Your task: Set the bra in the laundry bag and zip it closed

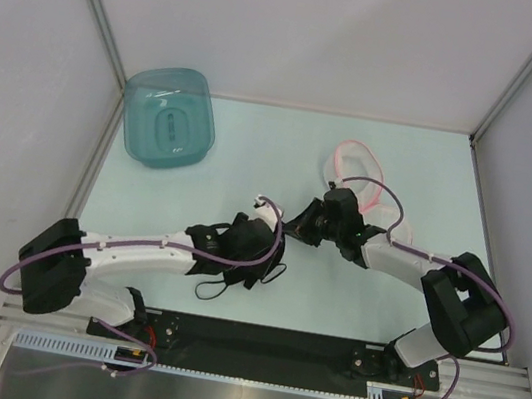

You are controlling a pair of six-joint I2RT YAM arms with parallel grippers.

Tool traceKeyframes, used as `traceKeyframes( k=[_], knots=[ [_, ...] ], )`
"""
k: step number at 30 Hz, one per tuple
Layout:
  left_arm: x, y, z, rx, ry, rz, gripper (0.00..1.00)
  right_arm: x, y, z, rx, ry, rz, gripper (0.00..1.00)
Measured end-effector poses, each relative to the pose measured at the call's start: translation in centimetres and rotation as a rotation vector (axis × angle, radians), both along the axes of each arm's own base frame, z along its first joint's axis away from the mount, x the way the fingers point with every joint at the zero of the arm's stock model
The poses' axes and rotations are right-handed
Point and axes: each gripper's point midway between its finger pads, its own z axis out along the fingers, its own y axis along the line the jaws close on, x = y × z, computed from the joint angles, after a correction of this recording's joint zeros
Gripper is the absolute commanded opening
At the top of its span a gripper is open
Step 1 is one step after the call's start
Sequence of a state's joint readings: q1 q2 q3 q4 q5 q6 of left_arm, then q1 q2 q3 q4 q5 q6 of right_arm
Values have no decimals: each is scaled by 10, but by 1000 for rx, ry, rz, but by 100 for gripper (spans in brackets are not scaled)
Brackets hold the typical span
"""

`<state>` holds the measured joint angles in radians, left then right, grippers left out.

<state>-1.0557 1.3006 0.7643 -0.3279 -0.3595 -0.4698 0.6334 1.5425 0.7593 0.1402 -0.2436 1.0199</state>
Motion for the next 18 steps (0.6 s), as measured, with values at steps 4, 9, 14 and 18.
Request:
traceKeyframes(
  k=[4, 9, 14, 18],
  knots=[
    [5, -8, 0, 34, -25, 6, 79, 0, 0, 2, 3, -5, 0, 0],
    [7, -15, 8, 10, -45, 4, 64, 0, 0, 3, 5, -6, 0, 0],
    [11, -20, 5, 21, -43, 16, 59, 0, 0, 4, 7, -7, -1, 0],
    [14, -22, -1, 46, -40, 24, 60, -1, -1, 5, 9, -9, -1, 0]
  ],
)
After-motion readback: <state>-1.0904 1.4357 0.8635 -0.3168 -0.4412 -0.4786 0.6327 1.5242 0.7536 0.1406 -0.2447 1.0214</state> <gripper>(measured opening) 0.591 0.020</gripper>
